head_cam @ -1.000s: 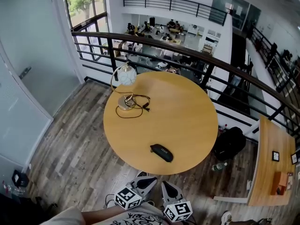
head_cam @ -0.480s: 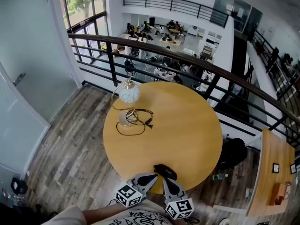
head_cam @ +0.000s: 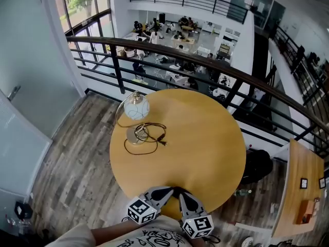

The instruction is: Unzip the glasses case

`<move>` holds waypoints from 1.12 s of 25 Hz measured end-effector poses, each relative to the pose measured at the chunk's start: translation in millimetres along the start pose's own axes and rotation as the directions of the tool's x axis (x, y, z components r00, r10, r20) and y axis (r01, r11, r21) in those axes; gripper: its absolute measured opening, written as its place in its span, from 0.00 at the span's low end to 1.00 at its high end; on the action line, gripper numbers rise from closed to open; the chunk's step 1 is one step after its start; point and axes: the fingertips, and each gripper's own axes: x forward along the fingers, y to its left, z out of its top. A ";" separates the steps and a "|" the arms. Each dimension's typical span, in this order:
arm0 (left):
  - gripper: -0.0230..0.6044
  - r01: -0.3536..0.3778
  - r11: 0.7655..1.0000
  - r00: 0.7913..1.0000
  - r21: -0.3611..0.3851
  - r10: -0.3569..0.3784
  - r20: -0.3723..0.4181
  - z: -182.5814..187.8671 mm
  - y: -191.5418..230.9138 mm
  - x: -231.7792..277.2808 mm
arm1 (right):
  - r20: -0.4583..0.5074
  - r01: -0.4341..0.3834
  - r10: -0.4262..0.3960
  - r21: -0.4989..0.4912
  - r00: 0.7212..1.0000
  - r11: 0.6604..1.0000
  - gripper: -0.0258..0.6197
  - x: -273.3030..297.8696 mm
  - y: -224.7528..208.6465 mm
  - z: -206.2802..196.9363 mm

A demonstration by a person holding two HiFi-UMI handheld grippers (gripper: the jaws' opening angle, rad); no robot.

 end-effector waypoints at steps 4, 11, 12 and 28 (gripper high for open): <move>0.05 0.000 1.000 1.000 -0.009 0.000 -0.016 -4.2 1.8 12.6 | -0.001 0.014 -0.014 0.006 1.000 1.000 0.08 1.1 -15.1 -0.9; 0.05 -0.019 1.000 1.000 0.001 0.019 -0.017 1.4 -3.7 37.7 | 0.014 0.011 -0.011 -0.012 1.000 1.000 0.08 -8.9 -44.6 13.6; 0.05 -0.025 1.000 1.000 0.005 0.025 -0.012 5.8 -4.7 41.3 | 0.017 0.011 -0.011 -0.015 1.000 1.000 0.08 -11.1 -48.8 17.8; 0.05 0.013 0.999 0.964 -0.037 -0.022 -0.267 -66.6 -27.2 76.1 | -0.285 -0.051 0.001 -0.169 0.959 0.984 0.08 -33.7 -109.0 -59.7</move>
